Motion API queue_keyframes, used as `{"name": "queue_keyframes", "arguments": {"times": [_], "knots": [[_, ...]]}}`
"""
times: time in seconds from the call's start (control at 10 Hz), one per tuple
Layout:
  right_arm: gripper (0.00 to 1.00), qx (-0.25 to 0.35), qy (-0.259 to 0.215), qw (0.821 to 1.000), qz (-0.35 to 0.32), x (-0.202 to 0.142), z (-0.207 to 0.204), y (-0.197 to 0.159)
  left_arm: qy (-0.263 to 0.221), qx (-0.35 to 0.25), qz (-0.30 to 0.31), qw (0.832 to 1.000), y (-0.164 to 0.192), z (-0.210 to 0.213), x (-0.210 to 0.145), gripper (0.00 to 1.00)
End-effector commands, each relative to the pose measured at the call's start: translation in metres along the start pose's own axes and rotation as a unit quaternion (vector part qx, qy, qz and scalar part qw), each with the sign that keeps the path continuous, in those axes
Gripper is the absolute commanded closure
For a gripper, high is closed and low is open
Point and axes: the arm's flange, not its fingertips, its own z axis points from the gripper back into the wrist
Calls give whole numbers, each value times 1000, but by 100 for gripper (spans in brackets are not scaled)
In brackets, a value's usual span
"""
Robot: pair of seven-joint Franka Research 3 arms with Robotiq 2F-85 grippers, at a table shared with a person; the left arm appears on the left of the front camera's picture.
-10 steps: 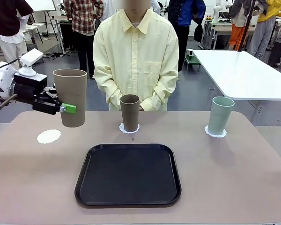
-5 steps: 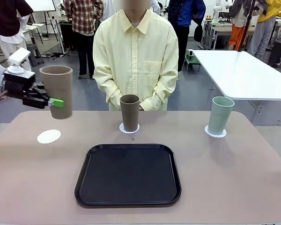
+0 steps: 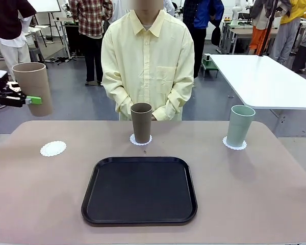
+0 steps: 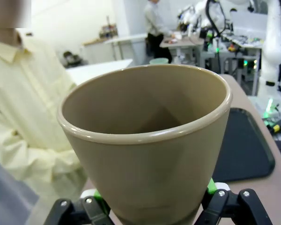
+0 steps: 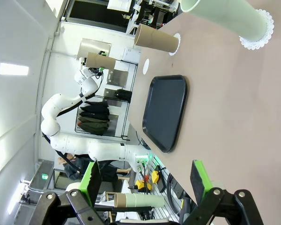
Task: Place coasters on the table and set cups on them.
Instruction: Take one Reusable plastic cup from the Flat Tray and place it on a coaster set by the human.
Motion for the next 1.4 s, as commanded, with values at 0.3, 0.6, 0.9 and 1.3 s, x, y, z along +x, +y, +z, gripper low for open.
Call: {"name": "queue_keyframes", "arguments": {"times": [0.3,0.6,0.9,1.3], "knots": [[0,0,0,1000,-2,0,0,0,1,5,0,1000,0,11,-10,16],[0,0,0,1000,-2,0,0,0,1,5,0,1000,0,11,-10,16],[0,0,0,1000,-2,0,0,0,0,5,4,1000,0,12,-15,16],[0,0,0,1000,-2,0,0,0,-99,-110,-44,988,28,4,-76,16]]}}
